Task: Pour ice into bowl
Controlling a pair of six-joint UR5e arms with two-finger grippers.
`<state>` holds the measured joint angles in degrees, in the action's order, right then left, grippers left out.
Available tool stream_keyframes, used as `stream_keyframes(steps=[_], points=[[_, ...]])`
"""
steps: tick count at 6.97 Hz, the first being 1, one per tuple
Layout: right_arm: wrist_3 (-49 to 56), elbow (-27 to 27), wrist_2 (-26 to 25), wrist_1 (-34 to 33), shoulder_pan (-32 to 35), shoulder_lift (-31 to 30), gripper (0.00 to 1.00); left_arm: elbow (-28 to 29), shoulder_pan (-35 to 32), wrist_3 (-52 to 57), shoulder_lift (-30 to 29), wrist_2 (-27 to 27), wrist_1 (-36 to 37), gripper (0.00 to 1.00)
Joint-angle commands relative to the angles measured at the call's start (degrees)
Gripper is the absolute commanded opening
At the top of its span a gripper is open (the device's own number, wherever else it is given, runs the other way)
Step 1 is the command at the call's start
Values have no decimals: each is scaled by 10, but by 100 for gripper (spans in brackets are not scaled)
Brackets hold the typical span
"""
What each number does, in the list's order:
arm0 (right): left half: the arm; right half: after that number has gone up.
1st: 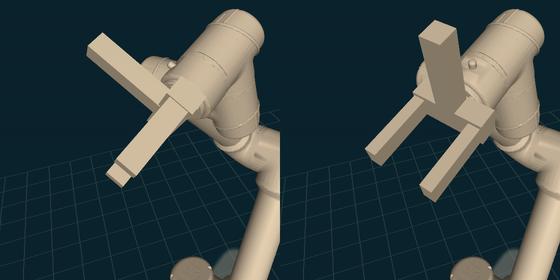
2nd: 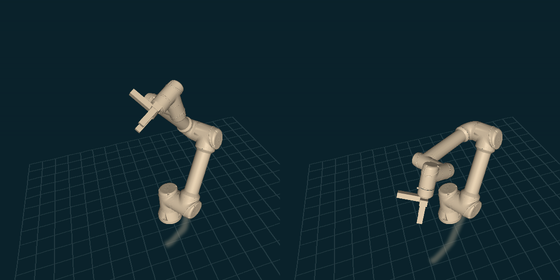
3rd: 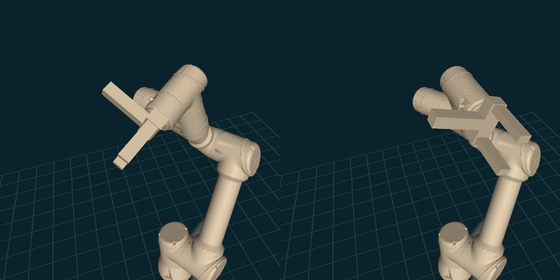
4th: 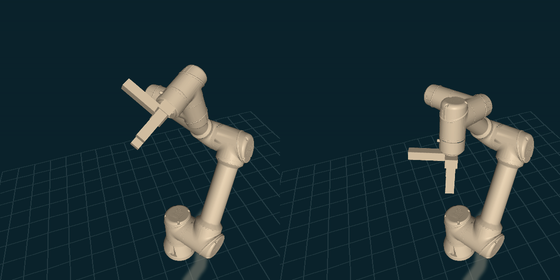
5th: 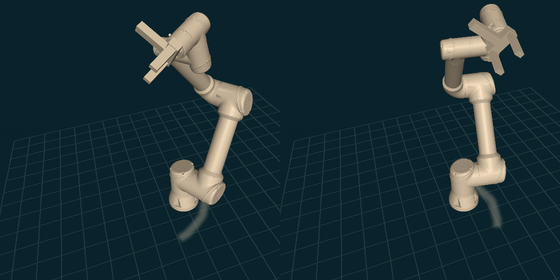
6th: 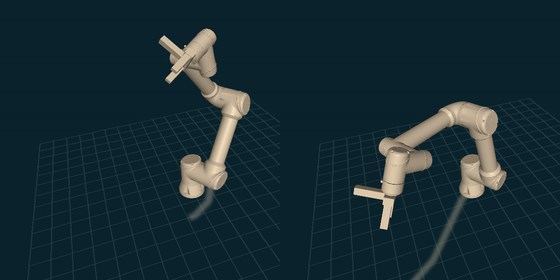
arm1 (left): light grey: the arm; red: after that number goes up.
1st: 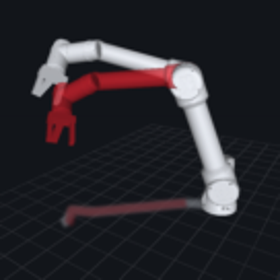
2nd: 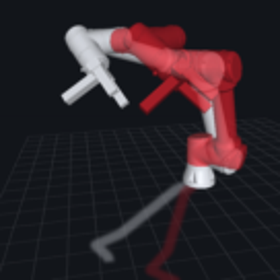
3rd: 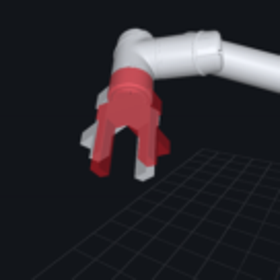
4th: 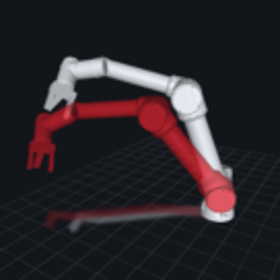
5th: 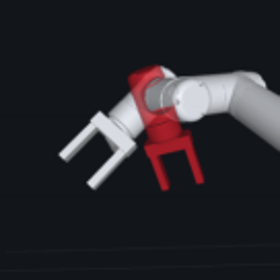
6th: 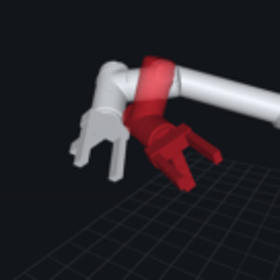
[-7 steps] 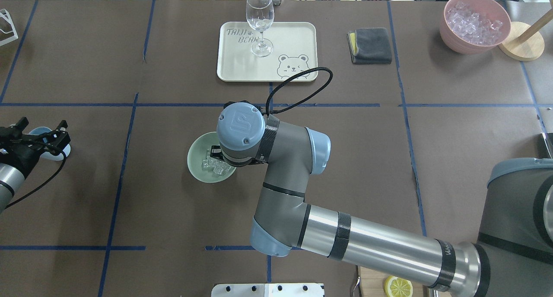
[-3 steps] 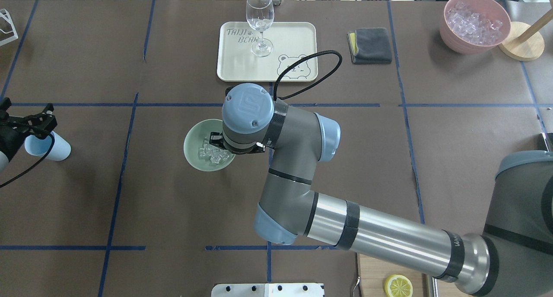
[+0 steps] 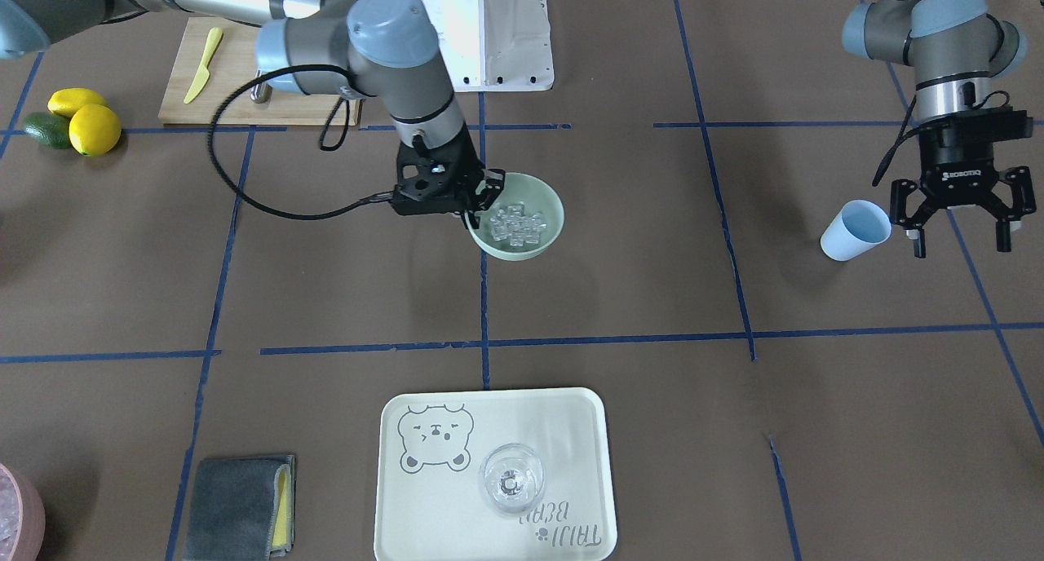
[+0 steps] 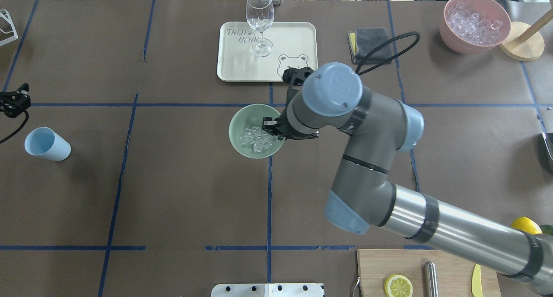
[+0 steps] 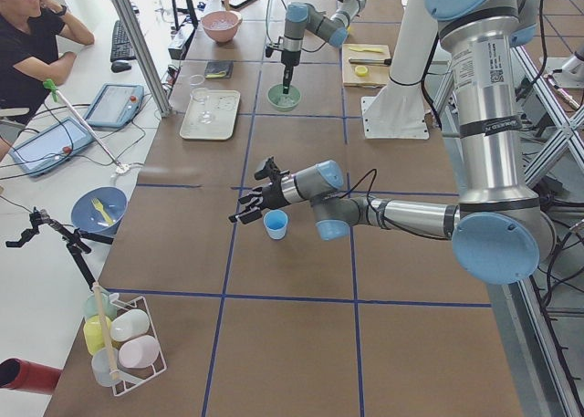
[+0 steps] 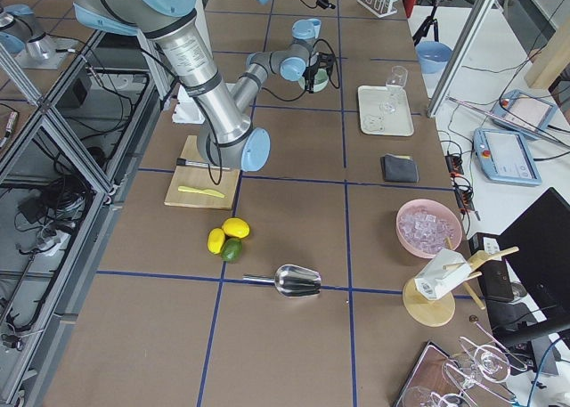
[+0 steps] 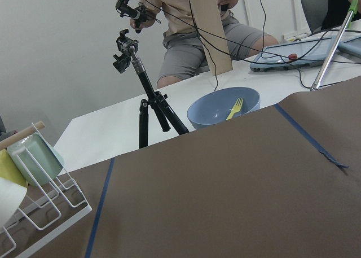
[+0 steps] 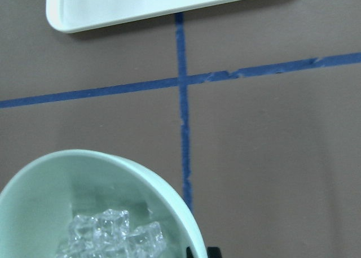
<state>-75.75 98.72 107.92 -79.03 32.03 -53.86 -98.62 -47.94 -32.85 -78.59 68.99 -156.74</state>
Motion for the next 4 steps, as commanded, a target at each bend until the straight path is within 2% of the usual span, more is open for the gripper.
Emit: stream_keyframes(steps=[1,2,3,4], points=[[57,108,28,7,49,-141,0,-18,-109,111,-8,164,69,100],[99,131,42,14,73,-199,0,-18,-168,183,-9,243,114,100],[126,134,56,79,96,-263,0,-18,-208,233,-20,290,157,100],[131,127,69,173,115,-337,0,-18,-226,245,-21,332,195,100]])
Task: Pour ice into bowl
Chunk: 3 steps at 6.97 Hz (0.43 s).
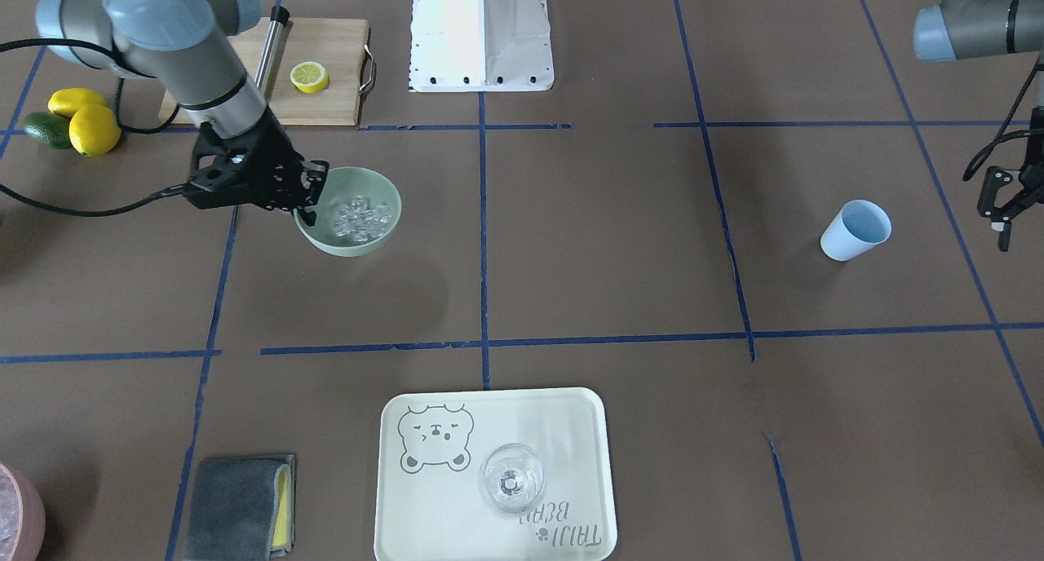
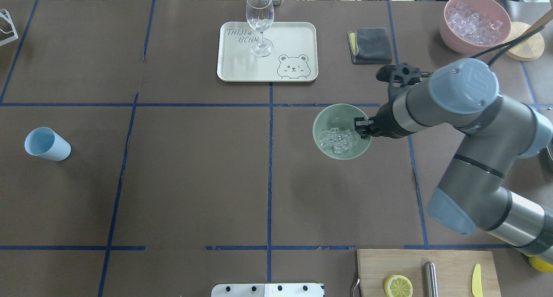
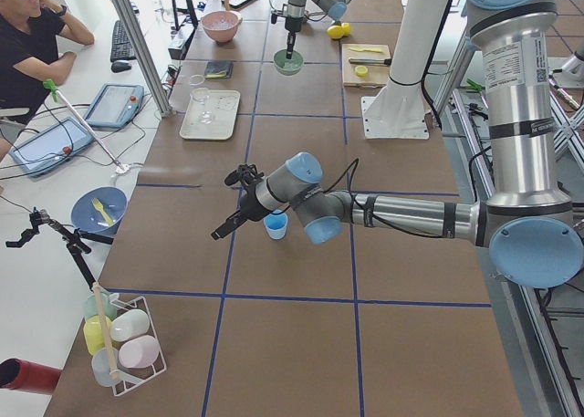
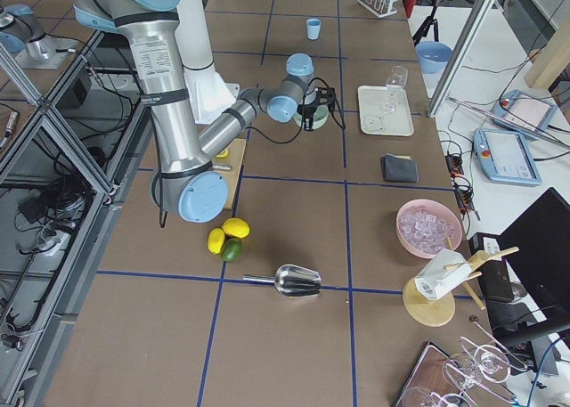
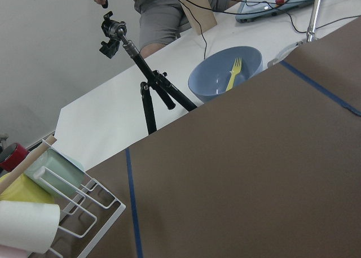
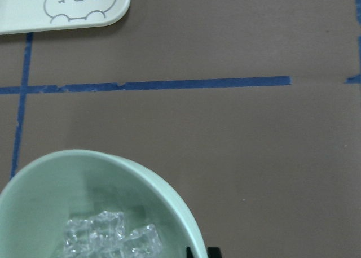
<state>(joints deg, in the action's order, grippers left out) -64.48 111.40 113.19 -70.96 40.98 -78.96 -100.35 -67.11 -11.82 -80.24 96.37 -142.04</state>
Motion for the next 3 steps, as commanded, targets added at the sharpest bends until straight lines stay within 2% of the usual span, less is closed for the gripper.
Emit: stream_keyframes(steps=[1,2,3], points=[[22,-28,54,163,57,-126,0,0,-37,35,-3,90,53,100],[34,-75,87,224,85,-145,0,0,-40,35,-3,94,53,100],[93,-134,106,286,119,-169,0,2,-42,35,-2,96,54,100]])
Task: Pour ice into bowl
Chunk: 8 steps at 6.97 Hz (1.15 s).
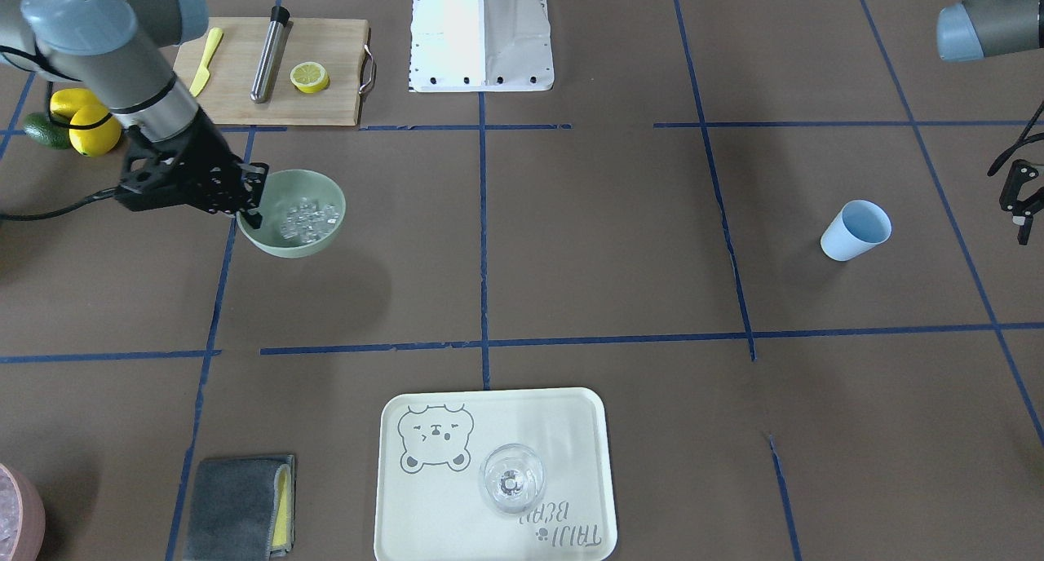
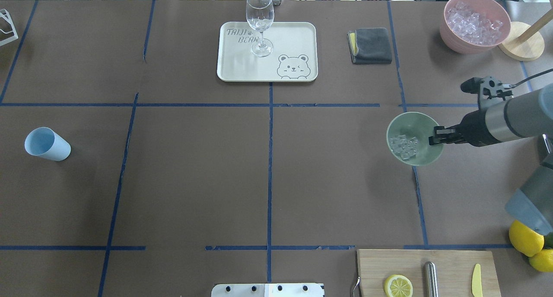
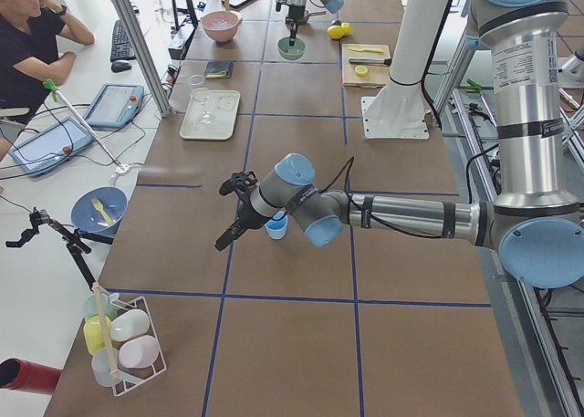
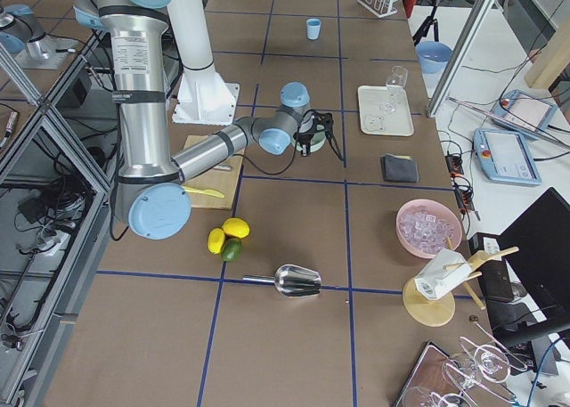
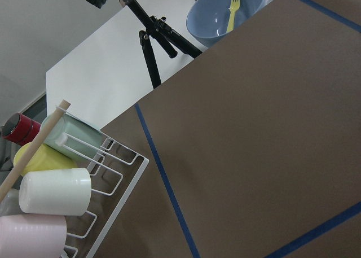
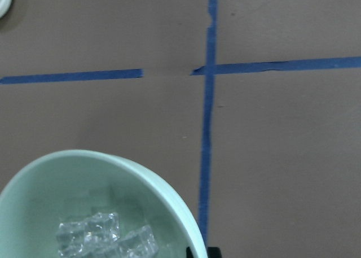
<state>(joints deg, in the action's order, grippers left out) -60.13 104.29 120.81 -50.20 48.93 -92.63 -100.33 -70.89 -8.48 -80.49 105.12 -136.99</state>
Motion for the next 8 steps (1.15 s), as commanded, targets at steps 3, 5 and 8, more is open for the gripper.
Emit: stream_keyframes(steps=[3,5,8], points=[[88,-151,121,118,107,-41,0,8,-6,0,0,7,3,100],[89,-153,121,118,111,-59,83,10,-6,0,-1,7,3,100],[142,-150,119,89,161,-55,100,14,-6,0,-2,8,3,100]])
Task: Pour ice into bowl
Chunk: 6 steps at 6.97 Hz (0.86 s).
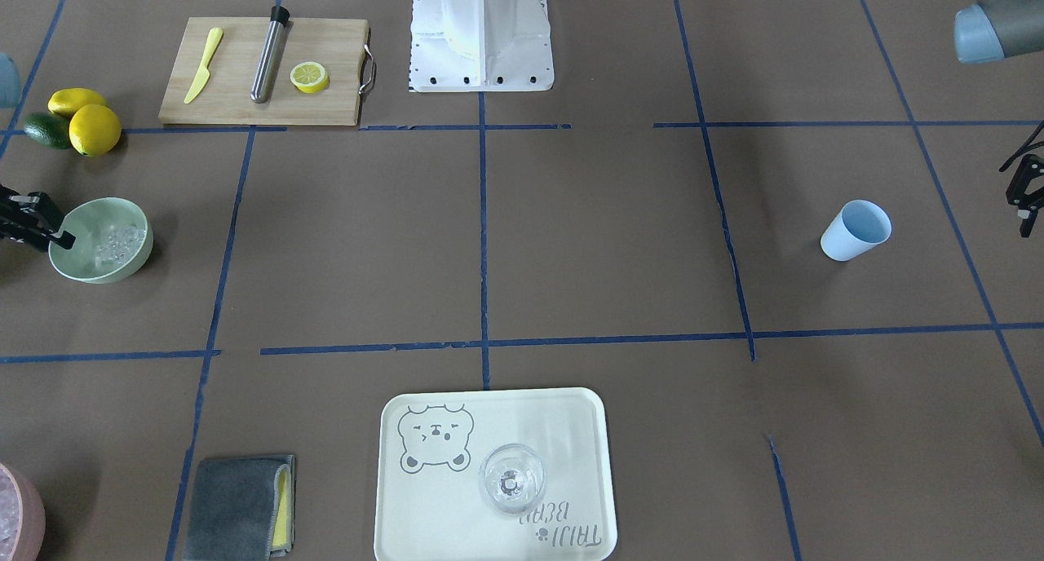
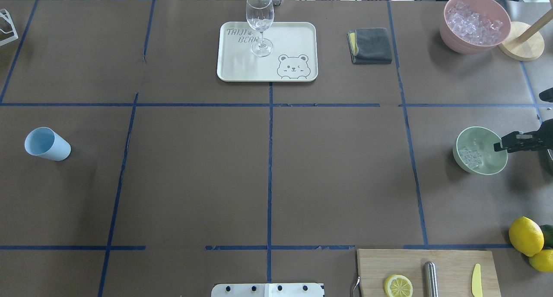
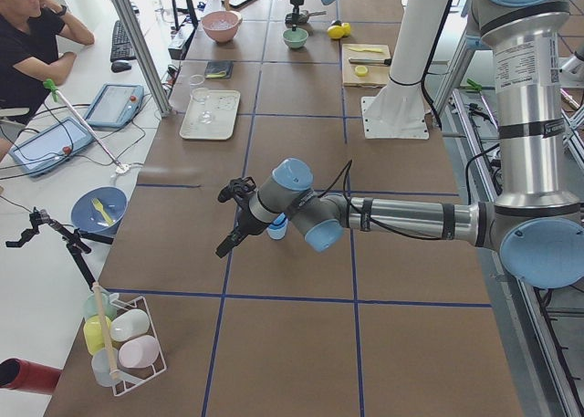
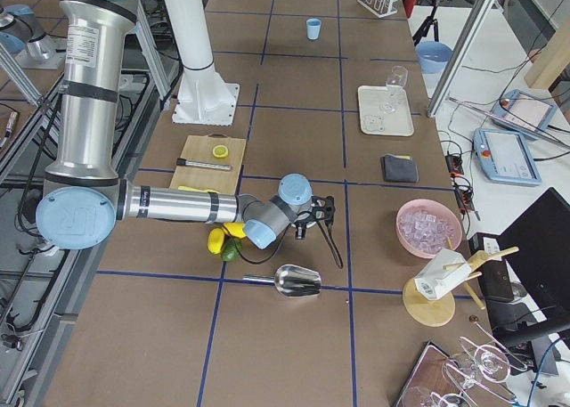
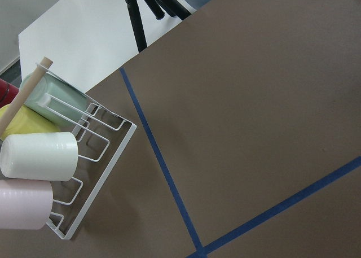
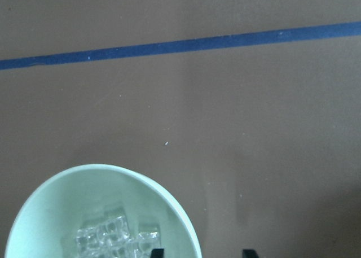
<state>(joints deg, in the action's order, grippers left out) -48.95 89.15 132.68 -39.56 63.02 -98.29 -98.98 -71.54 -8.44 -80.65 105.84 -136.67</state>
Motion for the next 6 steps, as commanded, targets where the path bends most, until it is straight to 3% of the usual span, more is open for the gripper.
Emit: stream_keyframes(steps=[1,6], points=[[106,8,-5,-71,44,4,100,1,0,0,0,1,1,100],[459,131,-33,-514,173,94,100,17,-4,0,-3,60,22,100]])
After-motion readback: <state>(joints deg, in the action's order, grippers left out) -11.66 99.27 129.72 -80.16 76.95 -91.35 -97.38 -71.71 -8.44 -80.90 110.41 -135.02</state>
